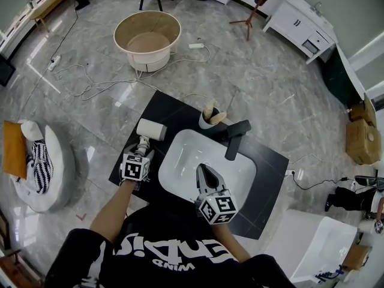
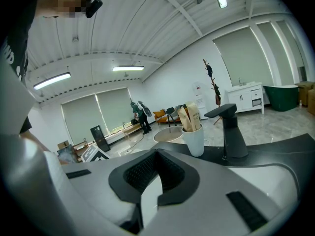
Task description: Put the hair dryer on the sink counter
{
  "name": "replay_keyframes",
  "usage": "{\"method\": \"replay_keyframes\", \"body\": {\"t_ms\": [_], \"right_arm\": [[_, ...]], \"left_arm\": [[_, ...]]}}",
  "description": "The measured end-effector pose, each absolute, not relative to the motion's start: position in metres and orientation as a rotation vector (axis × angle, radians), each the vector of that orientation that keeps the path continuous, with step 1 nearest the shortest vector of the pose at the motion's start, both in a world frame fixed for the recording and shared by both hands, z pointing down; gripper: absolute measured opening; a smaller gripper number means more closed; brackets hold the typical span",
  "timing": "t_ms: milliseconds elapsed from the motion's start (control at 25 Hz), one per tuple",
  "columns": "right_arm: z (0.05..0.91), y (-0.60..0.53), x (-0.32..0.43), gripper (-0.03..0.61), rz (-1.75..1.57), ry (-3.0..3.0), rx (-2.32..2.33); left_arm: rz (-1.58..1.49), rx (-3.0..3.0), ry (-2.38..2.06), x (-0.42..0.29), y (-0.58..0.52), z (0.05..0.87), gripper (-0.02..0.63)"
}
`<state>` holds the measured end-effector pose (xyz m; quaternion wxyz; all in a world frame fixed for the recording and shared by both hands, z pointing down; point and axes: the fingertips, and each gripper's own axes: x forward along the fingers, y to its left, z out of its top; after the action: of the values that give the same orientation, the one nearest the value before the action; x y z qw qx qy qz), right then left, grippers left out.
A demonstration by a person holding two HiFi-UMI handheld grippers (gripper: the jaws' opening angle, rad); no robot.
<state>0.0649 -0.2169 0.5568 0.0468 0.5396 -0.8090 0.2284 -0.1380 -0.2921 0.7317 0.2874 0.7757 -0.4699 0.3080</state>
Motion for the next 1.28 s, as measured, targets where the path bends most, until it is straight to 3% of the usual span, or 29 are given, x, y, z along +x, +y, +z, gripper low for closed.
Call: {"method": "replay_keyframes", "body": {"t_ms": [400,1280], "right_arm": [[0.553,-0.210,0.064,0.023,0.682,-2.489,1.636],[0.525,-0.193,0.069,0.024,0.591,-2.550,1.642]], "left_arm": [[0.719,2.132,-1.299,-0.136,-0.298,0.697,0.281],[0.318,2.402,-1.401,-0.141,-0.236,0.510,0.275]]}}
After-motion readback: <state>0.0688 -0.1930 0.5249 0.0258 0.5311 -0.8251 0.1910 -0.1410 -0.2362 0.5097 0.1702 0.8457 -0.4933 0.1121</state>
